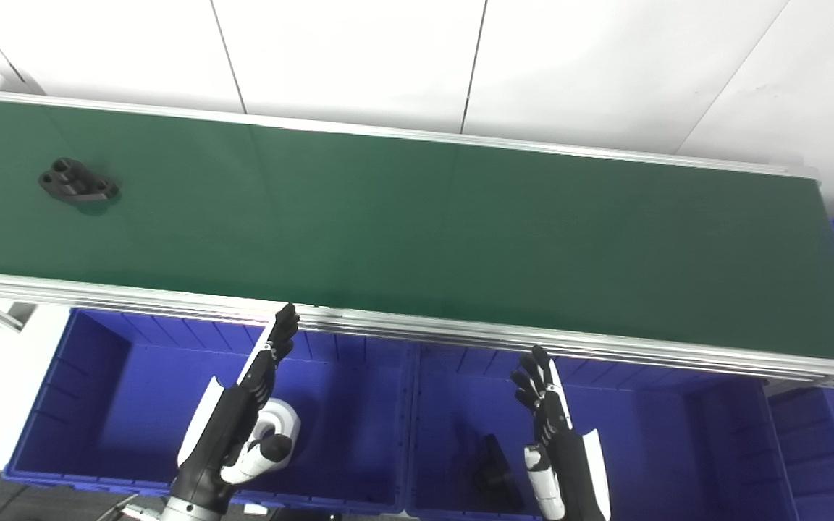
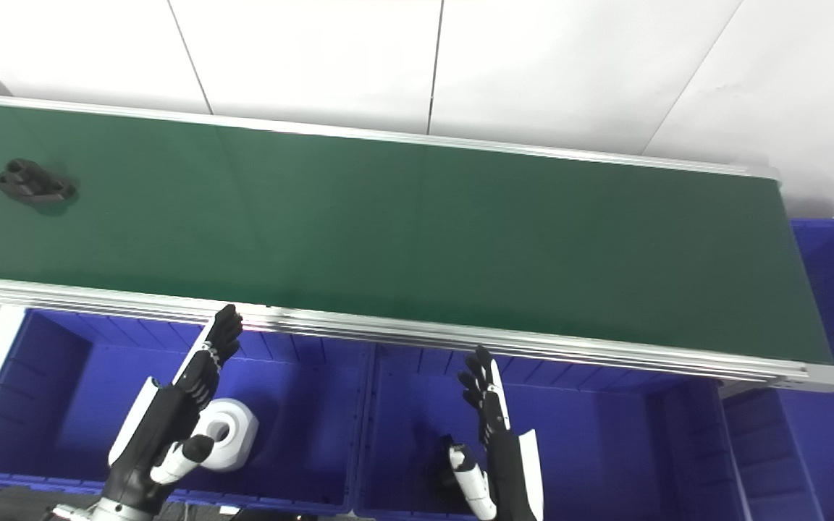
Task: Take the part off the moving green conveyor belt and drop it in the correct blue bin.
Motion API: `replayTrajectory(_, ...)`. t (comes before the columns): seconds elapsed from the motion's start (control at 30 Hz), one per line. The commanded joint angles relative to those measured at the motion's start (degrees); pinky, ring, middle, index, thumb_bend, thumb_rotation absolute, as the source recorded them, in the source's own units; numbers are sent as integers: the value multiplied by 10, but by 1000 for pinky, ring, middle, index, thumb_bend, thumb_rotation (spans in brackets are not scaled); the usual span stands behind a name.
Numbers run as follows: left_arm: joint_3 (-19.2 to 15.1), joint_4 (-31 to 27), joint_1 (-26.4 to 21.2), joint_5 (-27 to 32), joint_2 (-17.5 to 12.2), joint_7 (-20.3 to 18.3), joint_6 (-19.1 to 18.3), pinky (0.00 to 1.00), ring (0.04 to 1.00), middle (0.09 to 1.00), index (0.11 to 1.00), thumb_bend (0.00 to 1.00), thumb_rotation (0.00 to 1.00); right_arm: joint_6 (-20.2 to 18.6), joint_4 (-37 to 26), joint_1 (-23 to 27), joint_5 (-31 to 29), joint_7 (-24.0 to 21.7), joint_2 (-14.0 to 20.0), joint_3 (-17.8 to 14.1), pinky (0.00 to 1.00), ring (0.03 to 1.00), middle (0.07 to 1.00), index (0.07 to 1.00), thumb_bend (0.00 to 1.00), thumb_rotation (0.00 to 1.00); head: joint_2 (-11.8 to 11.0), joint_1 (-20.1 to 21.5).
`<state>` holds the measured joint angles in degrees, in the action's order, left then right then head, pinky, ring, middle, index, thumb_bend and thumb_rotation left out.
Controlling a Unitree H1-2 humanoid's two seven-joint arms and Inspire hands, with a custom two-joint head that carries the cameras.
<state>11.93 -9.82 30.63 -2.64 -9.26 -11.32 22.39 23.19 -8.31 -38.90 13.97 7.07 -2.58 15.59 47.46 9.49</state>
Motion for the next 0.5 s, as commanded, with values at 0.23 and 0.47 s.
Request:
replayTrajectory(0.23,3,-5,0,9,-2,-3,12,1000,1000,1000,1000,956,838,28,-5,-1,4,3,-4,2,888,901,941,987,883,1000,0,1)
replayTrajectory(0.47,3,0,-1,7,-2,-2,13,1000,1000,1000,1000,954,836,30,0,1,1,3,-4,4,895,898,941,987,888,1000,0,3)
